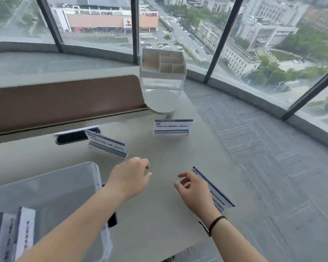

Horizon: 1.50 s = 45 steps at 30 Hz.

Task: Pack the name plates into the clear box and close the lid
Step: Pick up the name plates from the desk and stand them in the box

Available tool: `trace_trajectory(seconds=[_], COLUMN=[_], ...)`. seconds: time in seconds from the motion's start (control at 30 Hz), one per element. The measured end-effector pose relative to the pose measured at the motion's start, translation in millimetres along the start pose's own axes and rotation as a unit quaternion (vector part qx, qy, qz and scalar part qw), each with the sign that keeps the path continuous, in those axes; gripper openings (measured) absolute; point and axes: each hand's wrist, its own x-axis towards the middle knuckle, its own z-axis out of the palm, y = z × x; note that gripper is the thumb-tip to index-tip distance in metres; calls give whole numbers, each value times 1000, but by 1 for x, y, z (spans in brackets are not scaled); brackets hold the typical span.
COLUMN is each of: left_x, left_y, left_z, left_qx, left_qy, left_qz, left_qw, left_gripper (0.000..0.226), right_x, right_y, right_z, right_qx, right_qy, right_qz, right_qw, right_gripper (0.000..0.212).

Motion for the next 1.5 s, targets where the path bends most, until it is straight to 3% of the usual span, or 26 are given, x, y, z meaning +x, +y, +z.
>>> trace_trajectory(seconds=[0.13, 0.23, 0.33, 0.5, 0.6, 0.73, 0.9, 1.27, 1.4, 1.5], left_x=[37, 61, 79, 102, 111, 112, 101, 96, 89, 79], left_y=[69, 108, 132, 152, 153, 149, 145, 137, 120, 106], left_z=[42, 70, 95, 128, 140, 150, 154, 158, 147, 124], left_qx=[-7, 8, 16, 84, 118, 161, 206, 181, 149, 108], left_qy=[-67, -108, -149, -206, -235, -218, -222, -228, -190, -137], left_qz=[45, 64, 66, 65, 44, 38, 25, 8, 3, -2], left_qw=[997, 992, 987, 973, 964, 962, 953, 957, 970, 985], left_gripper=[35, 43, 51, 59, 50, 16, 17, 20, 28, 15], right_x=[9, 9, 8, 14, 20, 31, 45, 56, 57, 58], right_y=[69, 111, 145, 180, 192, 208, 218, 213, 194, 166], right_z=[-52, -80, -91, -88, -84, -85, -83, -75, -79, -83], right_qx=[-56, -153, -174, -156, -139, -124, -101, -105, -99, -97], right_qy=[50, 35, 1, -38, -37, -11, 18, 10, 37, 66], right_qz=[25, 51, 88, 102, 85, 70, 42, 17, -12, -42], right_qw=[997, 986, 981, 982, 986, 990, 994, 994, 994, 992], right_gripper=[29, 42, 49, 37, 24, 19, 12, 4, 2, 14])
